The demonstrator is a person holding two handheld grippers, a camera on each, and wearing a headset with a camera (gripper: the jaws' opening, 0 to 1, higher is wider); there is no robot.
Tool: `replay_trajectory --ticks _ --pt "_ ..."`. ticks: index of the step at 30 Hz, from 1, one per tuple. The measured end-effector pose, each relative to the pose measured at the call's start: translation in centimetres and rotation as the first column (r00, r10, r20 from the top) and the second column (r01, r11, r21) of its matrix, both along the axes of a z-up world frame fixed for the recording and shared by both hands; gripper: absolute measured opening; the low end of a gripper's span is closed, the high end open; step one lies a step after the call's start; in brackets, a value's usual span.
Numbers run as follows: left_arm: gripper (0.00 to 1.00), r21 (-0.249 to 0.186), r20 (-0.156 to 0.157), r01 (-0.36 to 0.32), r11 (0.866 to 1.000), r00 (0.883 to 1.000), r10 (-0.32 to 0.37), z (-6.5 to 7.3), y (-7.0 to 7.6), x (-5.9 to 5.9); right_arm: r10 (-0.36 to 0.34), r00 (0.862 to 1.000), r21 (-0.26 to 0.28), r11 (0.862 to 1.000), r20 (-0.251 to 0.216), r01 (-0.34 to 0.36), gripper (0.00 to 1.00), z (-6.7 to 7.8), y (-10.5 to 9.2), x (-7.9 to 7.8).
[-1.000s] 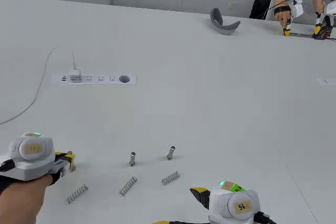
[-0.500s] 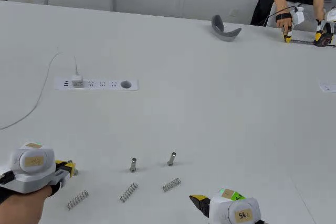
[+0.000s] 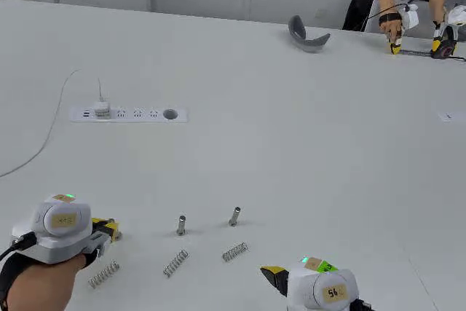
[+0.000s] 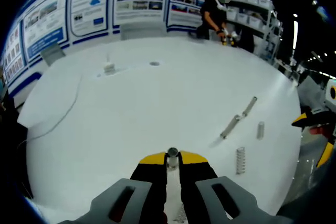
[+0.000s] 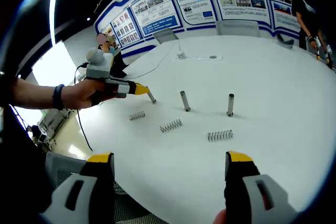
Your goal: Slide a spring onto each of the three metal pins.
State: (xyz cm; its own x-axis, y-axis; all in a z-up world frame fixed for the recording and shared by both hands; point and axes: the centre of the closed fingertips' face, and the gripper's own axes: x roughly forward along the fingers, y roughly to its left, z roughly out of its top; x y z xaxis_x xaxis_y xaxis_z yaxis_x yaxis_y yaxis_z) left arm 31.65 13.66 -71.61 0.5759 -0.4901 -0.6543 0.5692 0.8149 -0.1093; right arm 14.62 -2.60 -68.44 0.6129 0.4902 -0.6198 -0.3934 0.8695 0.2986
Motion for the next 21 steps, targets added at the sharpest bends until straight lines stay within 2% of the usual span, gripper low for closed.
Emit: replay_trajectory --ticks 7,18,21 --pt "0.07 -0.003 0.007 0.023 1.0 1.0 -0.023 0.0 -1.0 0.1 -0.004 1.0 0.002 1.0 -0.004 0.004 0.88 -0.1 -0.1 -0.2" --pt "0.07 0.01 0.003 0.053 0.999 0.999 -0.053 -0.6 -1.6 -0.3 -0.007 1.0 0.006 1.0 -0.007 0.007 0.88 -0.2 -0.1 -0.2" --pt "0.07 0.006 -0.012 0.05 0.999 0.999 -0.05 -1.0 -1.6 -0.4 -0.008 1.0 0.007 1.0 -0.008 0.008 0.88 -0.3 -0.1 -0.3"
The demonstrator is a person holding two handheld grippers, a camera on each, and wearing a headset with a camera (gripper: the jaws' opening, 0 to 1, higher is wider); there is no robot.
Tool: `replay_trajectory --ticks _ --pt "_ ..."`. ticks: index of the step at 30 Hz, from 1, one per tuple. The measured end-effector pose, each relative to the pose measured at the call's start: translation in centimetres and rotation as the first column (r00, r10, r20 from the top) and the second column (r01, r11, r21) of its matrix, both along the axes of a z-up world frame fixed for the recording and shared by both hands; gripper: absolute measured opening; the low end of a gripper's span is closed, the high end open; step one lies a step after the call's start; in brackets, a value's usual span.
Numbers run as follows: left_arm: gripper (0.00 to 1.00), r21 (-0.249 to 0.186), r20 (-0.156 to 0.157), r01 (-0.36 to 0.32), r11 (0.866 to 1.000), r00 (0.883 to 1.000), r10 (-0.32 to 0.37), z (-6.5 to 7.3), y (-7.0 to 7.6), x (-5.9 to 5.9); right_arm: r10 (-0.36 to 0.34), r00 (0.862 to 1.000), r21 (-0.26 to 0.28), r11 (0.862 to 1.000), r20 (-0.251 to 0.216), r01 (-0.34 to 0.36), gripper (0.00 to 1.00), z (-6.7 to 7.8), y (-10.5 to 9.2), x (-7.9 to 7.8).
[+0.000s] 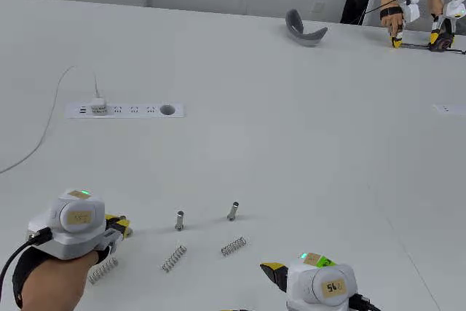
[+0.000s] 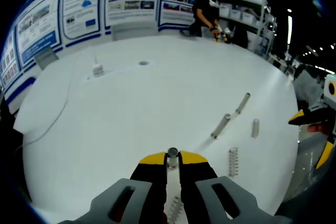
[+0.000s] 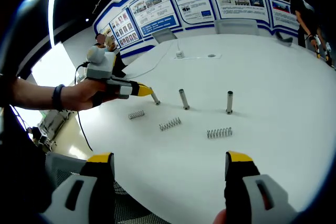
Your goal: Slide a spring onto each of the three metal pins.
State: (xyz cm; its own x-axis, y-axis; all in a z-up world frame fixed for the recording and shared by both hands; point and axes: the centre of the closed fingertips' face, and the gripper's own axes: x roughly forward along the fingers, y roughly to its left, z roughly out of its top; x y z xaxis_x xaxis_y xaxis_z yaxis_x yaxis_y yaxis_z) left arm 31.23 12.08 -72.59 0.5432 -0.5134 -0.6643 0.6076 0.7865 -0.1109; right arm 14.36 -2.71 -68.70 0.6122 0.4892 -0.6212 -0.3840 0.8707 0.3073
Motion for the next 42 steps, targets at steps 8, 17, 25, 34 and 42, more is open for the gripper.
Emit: replay_trajectory --ticks 8,17,25,34,42 --pt "0.07 0.016 0.018 0.016 1.0 1.0 -0.017 0.2 0.0 -0.1 -0.004 1.0 0.004 1.0 -0.001 0.004 0.88 0.0 0.0 0.0" --pt "0.08 0.033 0.027 0.031 0.999 0.999 -0.032 0.1 -0.2 -0.2 -0.002 1.0 0.002 1.0 -0.002 0.002 0.88 -0.1 0.1 -0.1" --pt "0.08 0.042 0.028 0.044 0.998 0.999 -0.045 -0.1 -0.5 -0.3 -0.005 1.0 0.002 1.0 -0.001 0.005 0.88 -0.1 0.0 -0.1" --pt "0.09 0.055 0.007 0.06 0.997 0.998 -0.06 -0.6 -0.5 -0.7 -0.002 1.0 0.004 1.0 -0.002 0.002 0.88 -0.2 0.1 -0.1" --pt "0.14 0.065 -0.018 0.066 0.996 0.998 -0.065 -1.3 -0.2 -1.2 0.001 1.0 0.003 1.0 -0.003 -0.001 0.88 -0.3 0.2 -0.2"
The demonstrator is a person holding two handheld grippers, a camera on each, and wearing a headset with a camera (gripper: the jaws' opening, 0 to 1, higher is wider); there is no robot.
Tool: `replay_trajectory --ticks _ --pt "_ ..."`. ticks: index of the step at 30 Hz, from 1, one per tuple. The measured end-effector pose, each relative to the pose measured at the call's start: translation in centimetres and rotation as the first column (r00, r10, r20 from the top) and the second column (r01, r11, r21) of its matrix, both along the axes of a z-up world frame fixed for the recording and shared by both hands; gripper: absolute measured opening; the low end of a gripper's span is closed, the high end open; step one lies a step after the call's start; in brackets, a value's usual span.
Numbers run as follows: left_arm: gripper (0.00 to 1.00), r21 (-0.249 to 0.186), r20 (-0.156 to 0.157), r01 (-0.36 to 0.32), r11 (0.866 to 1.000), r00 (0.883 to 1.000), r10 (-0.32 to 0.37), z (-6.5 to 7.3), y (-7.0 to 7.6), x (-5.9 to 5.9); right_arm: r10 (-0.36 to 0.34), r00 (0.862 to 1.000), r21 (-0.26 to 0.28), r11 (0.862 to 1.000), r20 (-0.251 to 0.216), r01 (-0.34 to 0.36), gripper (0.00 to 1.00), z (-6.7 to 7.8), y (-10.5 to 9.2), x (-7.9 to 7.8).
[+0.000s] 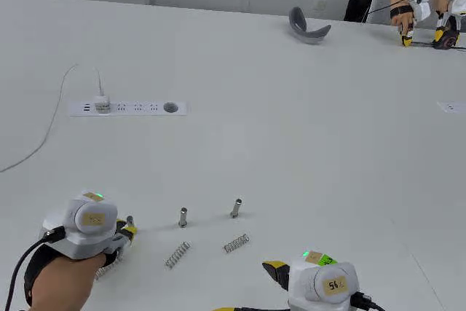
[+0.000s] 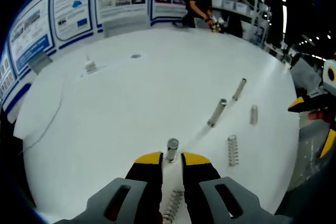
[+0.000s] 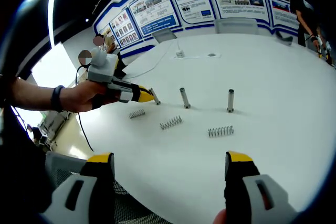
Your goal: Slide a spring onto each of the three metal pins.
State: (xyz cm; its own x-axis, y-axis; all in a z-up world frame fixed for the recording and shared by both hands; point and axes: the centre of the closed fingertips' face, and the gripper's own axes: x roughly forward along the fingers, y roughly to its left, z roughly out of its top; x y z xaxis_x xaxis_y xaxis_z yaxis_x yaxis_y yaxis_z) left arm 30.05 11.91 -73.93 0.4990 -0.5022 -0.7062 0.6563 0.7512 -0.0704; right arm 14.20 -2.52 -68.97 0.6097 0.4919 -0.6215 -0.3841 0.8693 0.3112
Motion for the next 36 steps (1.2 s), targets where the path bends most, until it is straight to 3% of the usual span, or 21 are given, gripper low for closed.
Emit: replay_trajectory --ticks 4,21,31,36 --pt "0.17 -0.008 -0.03 0.003 1.0 1.0 -0.003 -0.4 0.2 -0.6 -0.001 1.0 0.002 1.0 0.001 0.001 0.88 0.0 0.0 0.0" --pt "0.29 -0.001 -0.036 -0.029 1.0 0.999 0.029 -0.7 3.4 -1.9 0.024 1.0 0.004 1.0 0.001 -0.024 0.88 -0.5 0.7 0.3" --pt "0.4 -0.024 -0.058 -0.026 0.999 0.998 0.025 -0.7 4.3 -3.7 0.026 1.0 -0.008 1.0 0.007 -0.026 0.88 -0.7 0.3 0.8" --pt "0.44 -0.05 -0.059 -0.021 0.999 0.998 0.018 0.1 4.4 -4.6 0.022 1.0 -0.005 1.0 0.013 -0.022 0.87 -0.6 0.1 1.1"
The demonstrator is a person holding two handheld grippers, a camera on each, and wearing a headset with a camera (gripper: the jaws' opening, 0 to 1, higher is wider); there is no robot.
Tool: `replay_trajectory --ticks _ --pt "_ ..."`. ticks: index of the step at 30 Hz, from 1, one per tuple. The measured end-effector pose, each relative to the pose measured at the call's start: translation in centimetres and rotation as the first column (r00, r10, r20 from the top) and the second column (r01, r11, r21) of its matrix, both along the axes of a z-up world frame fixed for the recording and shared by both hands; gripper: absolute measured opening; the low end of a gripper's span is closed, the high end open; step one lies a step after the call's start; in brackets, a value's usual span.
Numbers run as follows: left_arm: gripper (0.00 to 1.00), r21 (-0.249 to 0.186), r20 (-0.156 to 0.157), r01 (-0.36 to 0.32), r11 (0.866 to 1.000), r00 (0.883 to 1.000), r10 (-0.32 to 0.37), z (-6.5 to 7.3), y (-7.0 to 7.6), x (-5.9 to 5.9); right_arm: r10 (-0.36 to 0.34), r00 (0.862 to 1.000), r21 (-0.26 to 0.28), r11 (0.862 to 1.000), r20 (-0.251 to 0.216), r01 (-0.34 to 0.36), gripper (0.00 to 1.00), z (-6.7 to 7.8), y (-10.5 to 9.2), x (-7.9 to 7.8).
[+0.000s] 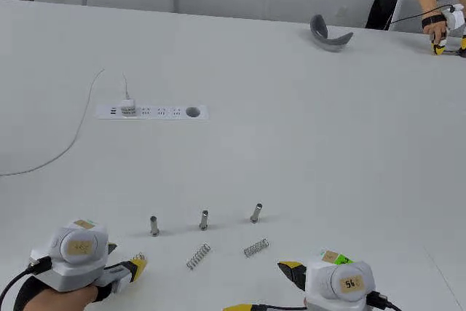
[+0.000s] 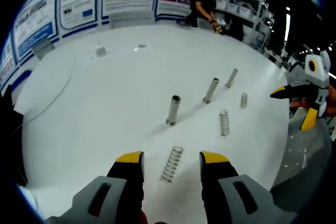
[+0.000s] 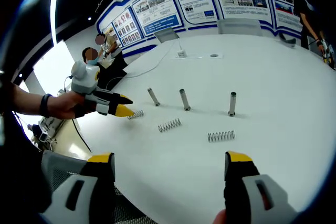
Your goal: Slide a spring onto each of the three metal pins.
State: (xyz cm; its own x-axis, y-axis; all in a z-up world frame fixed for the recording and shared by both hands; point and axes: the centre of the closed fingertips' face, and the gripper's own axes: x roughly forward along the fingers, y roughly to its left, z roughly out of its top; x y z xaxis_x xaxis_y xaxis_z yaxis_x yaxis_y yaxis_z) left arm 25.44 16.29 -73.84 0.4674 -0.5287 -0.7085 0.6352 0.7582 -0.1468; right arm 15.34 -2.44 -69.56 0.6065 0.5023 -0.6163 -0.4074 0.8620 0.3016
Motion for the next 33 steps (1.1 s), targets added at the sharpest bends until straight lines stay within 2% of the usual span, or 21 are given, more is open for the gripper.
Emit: replay_trajectory --ticks 10,18,26,33 --pt "0.54 -0.044 0.011 0.02 0.999 1.0 -0.019 1.4 -0.2 -1.8 0.022 1.0 -0.012 1.0 0.004 -0.022 0.88 0.1 0.1 0.1" --pt "0.61 -0.053 0.017 0.049 0.997 0.999 -0.048 2.0 0.7 -3.0 0.041 0.999 -0.025 0.999 0.009 -0.04 0.88 0.2 0.1 0.2" --pt "0.66 -0.063 0.001 0.037 0.997 0.999 -0.037 2.0 1.7 -4.3 0.043 0.999 -0.034 0.999 0.007 -0.043 0.88 0.1 -0.5 0.3" --pt "0.7 -0.068 -0.012 0.033 0.997 0.999 -0.034 2.0 2.2 -4.7 0.051 0.999 -0.047 0.998 0.002 -0.051 0.89 -0.1 -0.5 0.2"
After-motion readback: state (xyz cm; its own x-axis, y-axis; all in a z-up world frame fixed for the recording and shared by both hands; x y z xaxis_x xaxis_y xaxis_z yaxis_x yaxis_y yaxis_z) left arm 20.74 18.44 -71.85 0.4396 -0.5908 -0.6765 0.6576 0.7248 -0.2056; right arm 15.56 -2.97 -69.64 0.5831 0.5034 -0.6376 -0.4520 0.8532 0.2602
